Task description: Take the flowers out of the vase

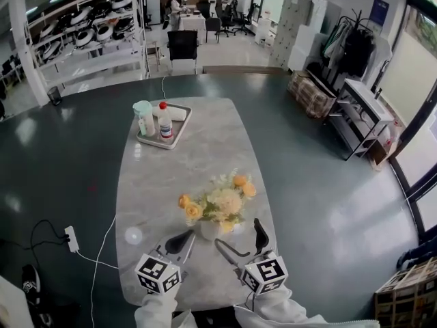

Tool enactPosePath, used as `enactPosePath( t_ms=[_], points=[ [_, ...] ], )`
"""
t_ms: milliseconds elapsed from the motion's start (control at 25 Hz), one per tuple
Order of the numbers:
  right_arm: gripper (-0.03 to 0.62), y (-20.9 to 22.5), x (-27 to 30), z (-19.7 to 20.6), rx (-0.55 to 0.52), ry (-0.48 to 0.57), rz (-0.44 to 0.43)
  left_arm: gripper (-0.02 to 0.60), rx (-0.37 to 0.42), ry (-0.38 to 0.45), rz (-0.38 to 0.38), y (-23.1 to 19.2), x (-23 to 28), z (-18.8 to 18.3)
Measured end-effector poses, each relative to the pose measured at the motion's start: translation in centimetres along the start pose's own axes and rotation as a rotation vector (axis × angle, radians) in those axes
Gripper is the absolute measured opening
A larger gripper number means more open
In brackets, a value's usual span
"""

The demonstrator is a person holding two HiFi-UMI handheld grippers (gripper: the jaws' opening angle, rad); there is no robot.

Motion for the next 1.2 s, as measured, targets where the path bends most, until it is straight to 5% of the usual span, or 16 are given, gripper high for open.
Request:
enactPosePath(
  t_ms=[560, 960, 1200],
  points=[
    [0.543, 1.1, 5.1, -2.1, -0.087, 0.003, -0.139, 0.002, -0.042, -0.021, -0.048, -1.5, 1.2, 0.5],
    [0.538, 0.7, 6.2, -2.5, -0.123, 0.045, -0.158, 0.002, -0.062, -0.031, -0.061, -2.4, 0.7, 1.4],
    [0.371, 1.0, 5.8, -2.7, -0.144, 0.068, -0.126, 0.002, -0.061, -0.033, -0.059, -2.3, 0.9, 1.2]
  ],
)
Point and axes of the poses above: the fingertips, and each gripper's own axes: x forward along the fingers, y to its right, z out of its underside, the point moved 8 cm from there along -x, backward along the fingers, and after that the axes turned 9 degrees about -y, right-handed, at the moved point
